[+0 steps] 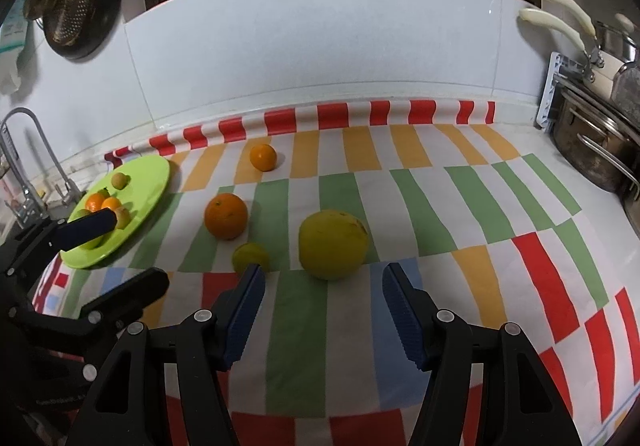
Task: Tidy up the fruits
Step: 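Move both open tools back toward the remaining fruits, then grasp a small green citrus with the left tool while the right tool grasps the yellow pomelo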
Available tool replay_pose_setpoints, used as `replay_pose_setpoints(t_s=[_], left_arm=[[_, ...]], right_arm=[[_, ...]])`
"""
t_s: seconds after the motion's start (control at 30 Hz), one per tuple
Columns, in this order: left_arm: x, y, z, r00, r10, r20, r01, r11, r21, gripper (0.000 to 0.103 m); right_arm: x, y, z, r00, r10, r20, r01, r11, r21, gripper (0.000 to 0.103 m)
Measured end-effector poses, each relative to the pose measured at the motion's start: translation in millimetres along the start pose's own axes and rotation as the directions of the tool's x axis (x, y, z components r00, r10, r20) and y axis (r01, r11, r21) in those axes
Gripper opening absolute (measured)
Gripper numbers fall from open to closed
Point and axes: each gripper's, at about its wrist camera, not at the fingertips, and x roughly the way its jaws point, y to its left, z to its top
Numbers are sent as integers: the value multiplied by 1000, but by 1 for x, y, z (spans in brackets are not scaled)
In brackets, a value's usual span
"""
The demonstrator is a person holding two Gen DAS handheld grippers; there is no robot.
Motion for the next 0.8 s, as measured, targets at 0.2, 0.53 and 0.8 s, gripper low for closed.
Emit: replay_pose_setpoints(t_s=[0.2, 0.53, 0.8], left_arm=[[24, -6, 2, 998, -44, -34, 45, 999, 13, 72], [51, -10, 3, 988, -123, -90, 126, 992, 25, 53], [62, -17, 9, 984, -140, -113, 147, 988, 54, 50]], right_arm=[[17, -2, 4, 1000, 9, -15, -9, 1000, -20, 62], [43, -3, 11, 999, 31, -41, -32, 999, -40, 62], [52, -8, 11, 997, 48, -62, -50, 998, -24, 50]])
